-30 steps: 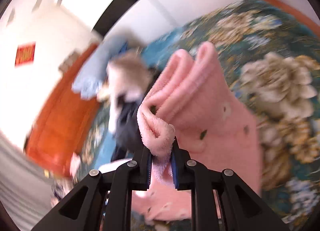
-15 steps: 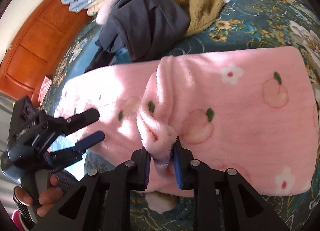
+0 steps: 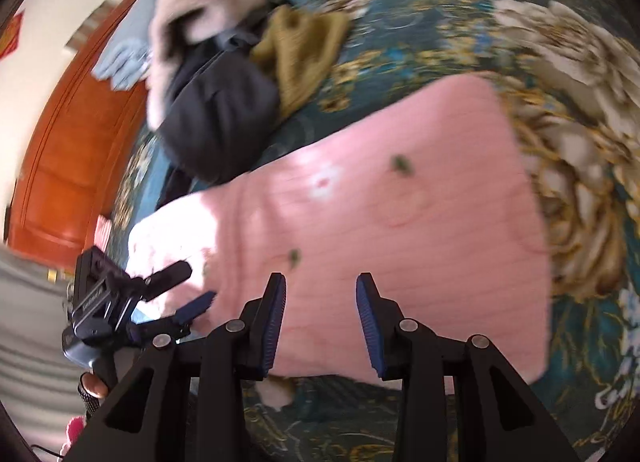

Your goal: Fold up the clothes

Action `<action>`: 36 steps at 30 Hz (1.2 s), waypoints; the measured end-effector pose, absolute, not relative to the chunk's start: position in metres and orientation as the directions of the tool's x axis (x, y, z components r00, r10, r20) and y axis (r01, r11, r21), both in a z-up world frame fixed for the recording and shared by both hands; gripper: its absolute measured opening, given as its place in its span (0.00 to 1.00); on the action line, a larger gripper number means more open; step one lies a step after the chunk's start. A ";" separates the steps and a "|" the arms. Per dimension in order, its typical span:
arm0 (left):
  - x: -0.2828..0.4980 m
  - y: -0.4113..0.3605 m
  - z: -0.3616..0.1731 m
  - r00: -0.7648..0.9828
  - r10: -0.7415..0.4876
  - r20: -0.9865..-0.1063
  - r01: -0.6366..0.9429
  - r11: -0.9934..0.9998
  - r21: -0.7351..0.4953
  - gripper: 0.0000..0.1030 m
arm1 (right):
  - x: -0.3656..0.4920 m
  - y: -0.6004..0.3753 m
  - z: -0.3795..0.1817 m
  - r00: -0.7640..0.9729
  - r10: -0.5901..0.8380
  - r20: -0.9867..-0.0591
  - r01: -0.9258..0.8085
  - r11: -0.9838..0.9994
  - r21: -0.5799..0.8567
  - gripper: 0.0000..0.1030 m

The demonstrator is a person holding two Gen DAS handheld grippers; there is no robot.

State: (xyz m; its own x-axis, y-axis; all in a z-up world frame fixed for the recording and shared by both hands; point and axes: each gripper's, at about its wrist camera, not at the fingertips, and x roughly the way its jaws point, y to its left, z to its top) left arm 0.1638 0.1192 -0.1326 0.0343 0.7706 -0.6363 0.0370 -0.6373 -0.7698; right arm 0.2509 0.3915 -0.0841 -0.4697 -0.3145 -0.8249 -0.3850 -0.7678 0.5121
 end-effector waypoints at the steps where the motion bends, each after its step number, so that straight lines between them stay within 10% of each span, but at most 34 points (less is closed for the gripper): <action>1: 0.165 0.127 -0.132 0.051 0.757 -0.652 0.005 -0.653 -0.757 0.68 | 0.256 0.402 -0.086 -0.474 -0.305 -0.826 -0.407 -0.756 0.513 0.36; 3: 0.170 0.139 -0.130 0.064 0.727 -0.684 -0.049 -0.682 -0.730 0.67 | 0.261 0.415 -0.091 -0.477 -0.301 -0.826 -0.435 -0.736 0.519 0.36; 6: 0.174 0.151 -0.123 0.031 0.668 -0.744 -0.146 -0.733 -0.664 0.17 | 0.262 0.424 -0.096 -0.483 -0.297 -0.824 -0.450 -0.722 0.525 0.36; 7: 0.174 0.153 -0.119 0.015 0.659 -0.752 -0.172 -0.740 -0.651 0.14 | 0.264 0.427 -0.096 -0.485 -0.300 -0.822 -0.453 -0.717 0.529 0.36; 14: 0.172 0.130 -0.043 -0.162 0.820 -0.548 -0.302 -0.570 -0.764 0.12 | 0.258 0.423 -0.088 -0.532 -0.316 -0.786 -0.395 -0.728 0.561 0.36; 20: 0.163 0.104 -0.128 0.017 0.609 -0.793 -0.041 -0.792 -0.609 0.13 | 0.255 0.416 -0.106 -0.474 -0.330 -0.816 -0.422 -0.729 0.540 0.36; 36: 0.162 0.093 -0.138 0.033 0.601 -0.798 -0.006 -0.799 -0.602 0.16 | 0.185 0.443 -0.113 -0.421 -0.207 -0.883 -0.434 -0.809 0.396 0.37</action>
State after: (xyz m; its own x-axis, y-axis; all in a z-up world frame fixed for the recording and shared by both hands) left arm 0.1623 0.0931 -0.1382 0.0333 0.6014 -0.7982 -0.0057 -0.7985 -0.6019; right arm 0.1850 0.4427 -0.1132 -0.4208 -0.2067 -0.8833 -0.4342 -0.8090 0.3962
